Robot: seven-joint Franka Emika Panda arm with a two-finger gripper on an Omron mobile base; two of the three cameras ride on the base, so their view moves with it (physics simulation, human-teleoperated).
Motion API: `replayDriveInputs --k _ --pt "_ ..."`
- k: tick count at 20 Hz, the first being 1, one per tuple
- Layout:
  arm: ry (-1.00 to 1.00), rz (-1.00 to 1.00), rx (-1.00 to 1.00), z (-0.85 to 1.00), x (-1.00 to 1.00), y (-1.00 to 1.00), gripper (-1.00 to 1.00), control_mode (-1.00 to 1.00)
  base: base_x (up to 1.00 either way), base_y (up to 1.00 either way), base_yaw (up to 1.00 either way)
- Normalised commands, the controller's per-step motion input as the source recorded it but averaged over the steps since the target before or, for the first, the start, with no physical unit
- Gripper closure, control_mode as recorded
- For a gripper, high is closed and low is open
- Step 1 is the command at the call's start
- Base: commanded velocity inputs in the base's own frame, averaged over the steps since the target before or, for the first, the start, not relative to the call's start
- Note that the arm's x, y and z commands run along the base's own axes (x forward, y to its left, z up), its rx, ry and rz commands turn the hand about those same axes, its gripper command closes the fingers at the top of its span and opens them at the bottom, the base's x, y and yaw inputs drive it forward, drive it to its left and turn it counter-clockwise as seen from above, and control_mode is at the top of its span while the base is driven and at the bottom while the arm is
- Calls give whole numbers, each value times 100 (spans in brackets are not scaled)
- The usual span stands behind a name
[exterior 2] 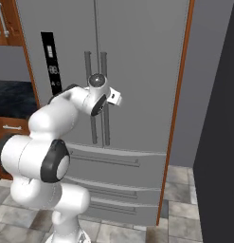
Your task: Retrieve the sausage and cheese from the fridge and place them on the cutting board on the counter.
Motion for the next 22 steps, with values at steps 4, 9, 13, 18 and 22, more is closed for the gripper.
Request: replayDriveInputs --k 4,9,13,18,22 --pt "-4 -3 0 -16 34 0 -100 -100 0 0 0" --pt "-2 0 0 -13 31 0 -100 -100 0 0 0" --pt "0 0 0 -8 39 0 -100 -100 0 0 0" --pt "0 0 0 -7 41 0 -100 -100 0 0 0" --pt "1 -3 0 -10 39 4 100 -100 0 0 0"
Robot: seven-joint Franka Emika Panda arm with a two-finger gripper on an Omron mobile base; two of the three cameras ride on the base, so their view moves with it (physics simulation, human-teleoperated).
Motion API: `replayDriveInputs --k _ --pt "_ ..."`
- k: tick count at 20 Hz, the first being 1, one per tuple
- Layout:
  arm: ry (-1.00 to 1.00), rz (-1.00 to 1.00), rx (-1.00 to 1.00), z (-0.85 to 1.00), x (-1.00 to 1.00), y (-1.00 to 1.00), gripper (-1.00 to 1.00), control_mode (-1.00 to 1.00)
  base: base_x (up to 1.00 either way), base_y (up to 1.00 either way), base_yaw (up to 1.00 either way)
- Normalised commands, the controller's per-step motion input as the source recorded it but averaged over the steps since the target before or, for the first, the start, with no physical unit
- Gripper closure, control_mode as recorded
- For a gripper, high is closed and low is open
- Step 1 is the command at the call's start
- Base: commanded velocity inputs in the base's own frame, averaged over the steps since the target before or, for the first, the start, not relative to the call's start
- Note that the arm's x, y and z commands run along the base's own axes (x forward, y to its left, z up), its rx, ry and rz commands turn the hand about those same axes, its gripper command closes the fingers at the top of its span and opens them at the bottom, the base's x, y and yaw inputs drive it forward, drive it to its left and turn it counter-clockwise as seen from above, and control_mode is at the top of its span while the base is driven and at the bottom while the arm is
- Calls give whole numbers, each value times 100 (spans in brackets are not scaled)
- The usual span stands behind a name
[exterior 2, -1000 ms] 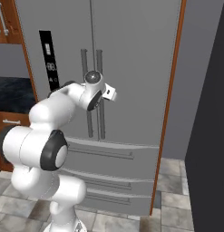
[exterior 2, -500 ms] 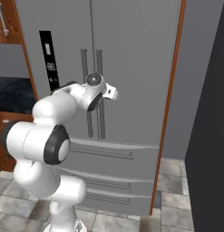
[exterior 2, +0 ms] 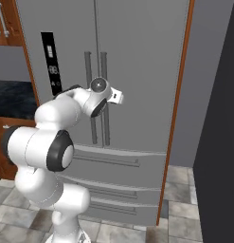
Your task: Retrieve the sausage and cheese from the fridge and place them on the cutting board on the counter.
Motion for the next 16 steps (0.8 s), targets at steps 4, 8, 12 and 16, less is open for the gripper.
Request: replayDriveInputs --k 4,8,12,16 --pt "0 -4 1 -14 21 0 100 -100 0 0 0" --pt "-4 -2 4 -4 18 -7 100 -100 0 0 0" --pt "-3 0 6 3 -24 -37 100 -100 0 0 0" --pt "-15 0 10 8 -68 -62 100 -100 0 0 0"
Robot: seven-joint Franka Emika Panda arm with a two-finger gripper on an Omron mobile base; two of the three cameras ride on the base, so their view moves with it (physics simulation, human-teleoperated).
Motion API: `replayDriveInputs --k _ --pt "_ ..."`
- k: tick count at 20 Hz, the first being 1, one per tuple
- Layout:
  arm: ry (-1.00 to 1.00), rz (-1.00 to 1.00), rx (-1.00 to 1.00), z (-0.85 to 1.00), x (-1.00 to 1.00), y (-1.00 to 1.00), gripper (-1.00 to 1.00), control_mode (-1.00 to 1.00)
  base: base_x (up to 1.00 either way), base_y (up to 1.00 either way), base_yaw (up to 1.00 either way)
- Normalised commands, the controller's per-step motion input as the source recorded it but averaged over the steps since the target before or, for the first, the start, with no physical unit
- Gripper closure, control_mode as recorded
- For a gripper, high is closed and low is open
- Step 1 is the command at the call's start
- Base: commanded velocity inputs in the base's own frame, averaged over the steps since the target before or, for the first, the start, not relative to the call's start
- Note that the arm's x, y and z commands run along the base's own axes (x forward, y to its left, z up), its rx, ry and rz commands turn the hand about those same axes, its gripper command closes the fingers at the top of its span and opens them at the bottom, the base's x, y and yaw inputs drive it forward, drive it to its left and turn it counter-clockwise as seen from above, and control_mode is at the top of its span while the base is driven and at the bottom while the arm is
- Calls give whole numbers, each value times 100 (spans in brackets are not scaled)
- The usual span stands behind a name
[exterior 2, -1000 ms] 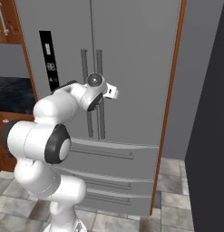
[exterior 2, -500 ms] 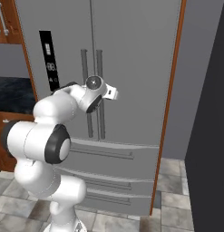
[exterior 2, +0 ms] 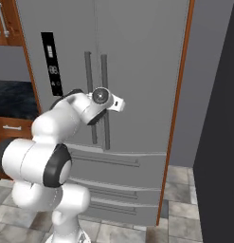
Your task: Retrieve the sausage and cheese from the fridge and place them on the cutting board on the counter.
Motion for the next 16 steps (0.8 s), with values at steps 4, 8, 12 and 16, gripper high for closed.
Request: replayDriveInputs --k 4,8,12,16 --pt "-11 0 8 7 -74 -67 100 -100 0 0 0" --pt "-9 0 4 6 -74 -69 100 -100 0 0 0" --pt "0 0 0 5 -65 -75 100 -100 0 0 0" --pt "2 0 0 7 -59 -73 100 -100 0 0 0"
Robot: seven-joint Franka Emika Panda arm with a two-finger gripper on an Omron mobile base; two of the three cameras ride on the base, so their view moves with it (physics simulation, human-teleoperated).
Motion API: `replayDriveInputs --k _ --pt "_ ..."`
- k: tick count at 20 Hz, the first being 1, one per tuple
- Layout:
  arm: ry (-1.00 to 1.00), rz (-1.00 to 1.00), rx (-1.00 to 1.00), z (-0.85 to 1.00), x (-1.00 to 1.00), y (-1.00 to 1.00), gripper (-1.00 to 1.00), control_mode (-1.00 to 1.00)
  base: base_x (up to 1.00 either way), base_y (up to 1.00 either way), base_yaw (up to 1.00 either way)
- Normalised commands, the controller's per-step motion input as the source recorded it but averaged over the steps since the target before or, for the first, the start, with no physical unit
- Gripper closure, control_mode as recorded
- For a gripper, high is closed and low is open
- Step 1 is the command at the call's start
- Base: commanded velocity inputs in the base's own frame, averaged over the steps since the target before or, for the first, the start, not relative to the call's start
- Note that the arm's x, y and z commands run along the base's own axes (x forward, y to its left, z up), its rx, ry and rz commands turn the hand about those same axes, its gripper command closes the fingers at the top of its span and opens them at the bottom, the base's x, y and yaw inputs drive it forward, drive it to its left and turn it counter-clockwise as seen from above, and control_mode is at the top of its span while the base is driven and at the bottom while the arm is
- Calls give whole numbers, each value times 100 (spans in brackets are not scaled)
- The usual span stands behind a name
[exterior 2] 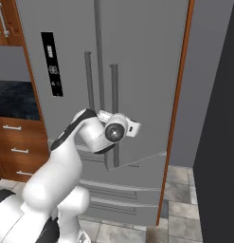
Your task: Retrieve the sausage and cheese from the fridge and place them on the cutting board on the counter.
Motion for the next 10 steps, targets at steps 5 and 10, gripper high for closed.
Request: replayDriveInputs --k 5,10 --pt "6 0 0 5 -55 -71 100 -100 0 0 0" --pt "14 -4 -3 4 -48 -42 -100 -100 0 0 0"
